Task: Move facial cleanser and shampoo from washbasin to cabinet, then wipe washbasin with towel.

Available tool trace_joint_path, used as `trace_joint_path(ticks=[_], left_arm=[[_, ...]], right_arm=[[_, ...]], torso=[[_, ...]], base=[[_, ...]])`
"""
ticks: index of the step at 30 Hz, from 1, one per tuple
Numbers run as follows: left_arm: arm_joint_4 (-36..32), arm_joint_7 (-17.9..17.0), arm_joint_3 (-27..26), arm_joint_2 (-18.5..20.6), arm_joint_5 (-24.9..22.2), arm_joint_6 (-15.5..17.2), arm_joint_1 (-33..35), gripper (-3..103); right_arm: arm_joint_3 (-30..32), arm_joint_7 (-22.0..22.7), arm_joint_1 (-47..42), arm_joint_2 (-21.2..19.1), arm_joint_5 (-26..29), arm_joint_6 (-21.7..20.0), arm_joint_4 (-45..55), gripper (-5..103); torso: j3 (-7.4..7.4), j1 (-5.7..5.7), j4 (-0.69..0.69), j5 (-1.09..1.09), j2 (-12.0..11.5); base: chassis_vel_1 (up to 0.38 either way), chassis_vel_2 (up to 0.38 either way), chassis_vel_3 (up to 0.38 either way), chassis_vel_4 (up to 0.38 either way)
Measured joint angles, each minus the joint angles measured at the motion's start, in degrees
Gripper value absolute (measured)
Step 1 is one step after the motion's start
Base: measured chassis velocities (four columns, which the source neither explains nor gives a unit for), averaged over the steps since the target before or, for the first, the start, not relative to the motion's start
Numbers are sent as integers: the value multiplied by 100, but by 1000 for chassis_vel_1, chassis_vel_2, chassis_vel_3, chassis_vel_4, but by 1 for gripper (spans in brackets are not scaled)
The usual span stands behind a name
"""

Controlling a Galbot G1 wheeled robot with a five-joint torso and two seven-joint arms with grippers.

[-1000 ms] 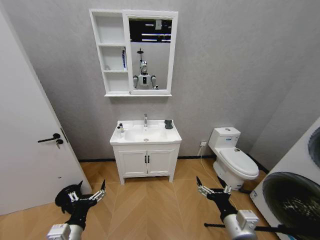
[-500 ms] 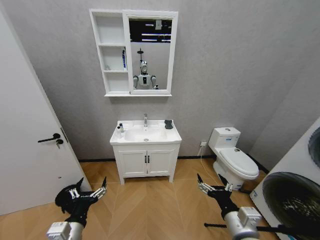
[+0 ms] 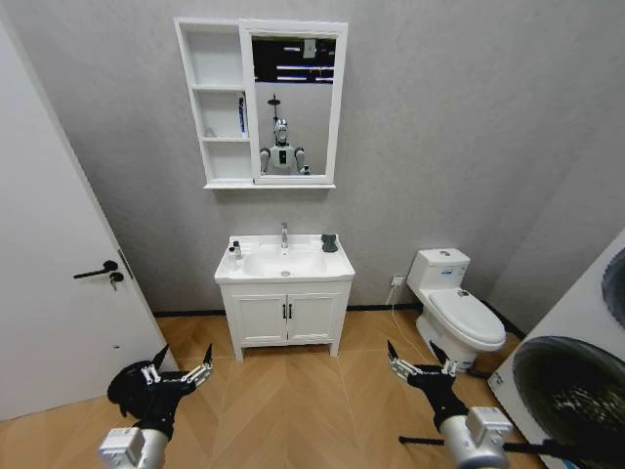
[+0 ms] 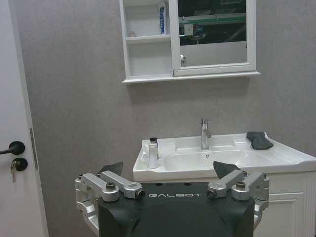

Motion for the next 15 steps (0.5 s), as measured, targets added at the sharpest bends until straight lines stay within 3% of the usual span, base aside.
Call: trace_joint_path(ticks=[6,15], left_arm=[[8,-5,0,-31,35,-35,47,100],[30,-8,-72,-37,36,-52,25,100]], right_arm=[[-20,-69,-4,-16,-1,69,-82,100],[-30,-76,13,-32,-1,79,-111,100]], torso=[[0,0,2,2,-1],[0,2,1,0,-1]], base=[[-103,110,130,-120],[-211,208,212,-200]])
